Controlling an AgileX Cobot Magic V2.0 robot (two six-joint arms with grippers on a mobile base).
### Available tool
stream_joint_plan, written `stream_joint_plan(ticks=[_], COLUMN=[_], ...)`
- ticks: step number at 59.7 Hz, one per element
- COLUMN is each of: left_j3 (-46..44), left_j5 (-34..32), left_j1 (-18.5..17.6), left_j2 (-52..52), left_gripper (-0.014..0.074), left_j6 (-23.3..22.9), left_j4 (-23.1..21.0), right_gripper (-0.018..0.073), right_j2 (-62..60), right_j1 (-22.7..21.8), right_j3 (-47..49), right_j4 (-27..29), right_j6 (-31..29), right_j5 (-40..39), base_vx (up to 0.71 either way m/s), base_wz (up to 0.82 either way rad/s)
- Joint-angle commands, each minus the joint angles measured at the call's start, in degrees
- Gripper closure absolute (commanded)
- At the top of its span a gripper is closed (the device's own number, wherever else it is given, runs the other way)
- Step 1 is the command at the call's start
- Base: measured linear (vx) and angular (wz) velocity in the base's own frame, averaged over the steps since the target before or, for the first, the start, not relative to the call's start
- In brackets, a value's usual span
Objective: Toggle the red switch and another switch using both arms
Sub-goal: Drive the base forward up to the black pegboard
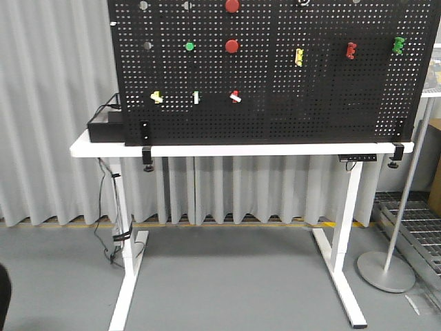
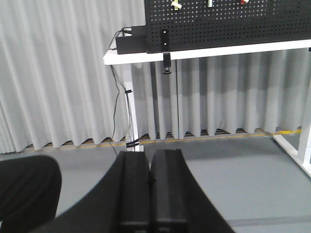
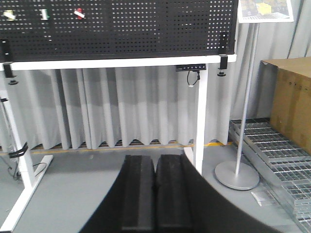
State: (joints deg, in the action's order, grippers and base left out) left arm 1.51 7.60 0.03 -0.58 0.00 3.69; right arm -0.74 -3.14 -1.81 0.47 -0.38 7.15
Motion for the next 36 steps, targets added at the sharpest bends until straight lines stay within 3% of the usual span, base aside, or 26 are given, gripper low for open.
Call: stream_joint_plan(ticks=[1, 36], left_j3=[1.1, 1.1], left_j5=[-4.4, -4.4], left_j1=[-0.1, -0.1], left_j2=[-1.1, -1.1], left_gripper=[0.0594, 0.0594], left_j6=[-0.4, -0.4], left_j4=[-0.4, -0.4], right_gripper=[0.0566, 0.0566], right_j2=[-0.6, -0.6], right_j1=[-0.4, -0.4], right_j3=[-0.3, -0.3], right_j4=[-0.5, -0.5], right_j6=[-0.3, -0.3], right_j5=[-4.8, -4.8], base_vx=[0.27, 0.34], base_wz=[-0.08, -0.03])
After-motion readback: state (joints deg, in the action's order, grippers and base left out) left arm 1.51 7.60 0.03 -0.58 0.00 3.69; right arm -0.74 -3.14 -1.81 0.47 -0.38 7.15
